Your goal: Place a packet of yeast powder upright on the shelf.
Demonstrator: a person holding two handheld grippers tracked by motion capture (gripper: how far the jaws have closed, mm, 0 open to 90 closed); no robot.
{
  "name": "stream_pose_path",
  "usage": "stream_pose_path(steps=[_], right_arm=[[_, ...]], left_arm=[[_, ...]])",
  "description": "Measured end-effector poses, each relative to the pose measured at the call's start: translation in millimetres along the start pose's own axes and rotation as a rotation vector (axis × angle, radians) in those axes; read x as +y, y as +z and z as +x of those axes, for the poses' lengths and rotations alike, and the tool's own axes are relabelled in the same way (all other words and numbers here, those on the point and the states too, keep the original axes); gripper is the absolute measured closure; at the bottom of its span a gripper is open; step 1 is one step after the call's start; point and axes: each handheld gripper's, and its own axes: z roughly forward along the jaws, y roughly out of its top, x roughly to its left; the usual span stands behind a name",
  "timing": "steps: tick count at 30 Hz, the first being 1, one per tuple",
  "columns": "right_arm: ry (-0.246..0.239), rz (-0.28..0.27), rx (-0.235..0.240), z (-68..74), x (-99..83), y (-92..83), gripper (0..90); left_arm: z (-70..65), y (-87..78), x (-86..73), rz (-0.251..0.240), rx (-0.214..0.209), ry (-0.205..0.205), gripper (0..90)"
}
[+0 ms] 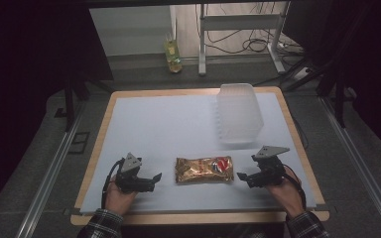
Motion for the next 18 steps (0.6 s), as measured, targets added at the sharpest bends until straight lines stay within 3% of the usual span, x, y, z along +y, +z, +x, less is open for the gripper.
stream_pose_path(steps=[4, 7, 12, 18], right_arm=[[0.005, -0.026, 0.014, -3.0, -3.0, -3.9, 5.6], [0.005, -0.016, 0.012, -5.7, -7.2, -4.8, 2.6], [0.028, -0.040, 0.019, -9.6, -7.5, -5.1, 1.4], [-0.005, 0.022, 0.005, -6.0, -8.7, 1.9, 1.7]], left_arm=[[-3.0, 5.3, -1.4, 0.032, 0.004, 0.049, 2.5], [-6.2, 8.5, -0.7, 0.033, -0.002, 0.085, 1.5], [-4.4, 8.2, 1.5, 0.013, -0.006, 0.058, 1.4], [-2.2, 7.3, 2.1, -0.003, 0.022, 0.036, 0.9]])
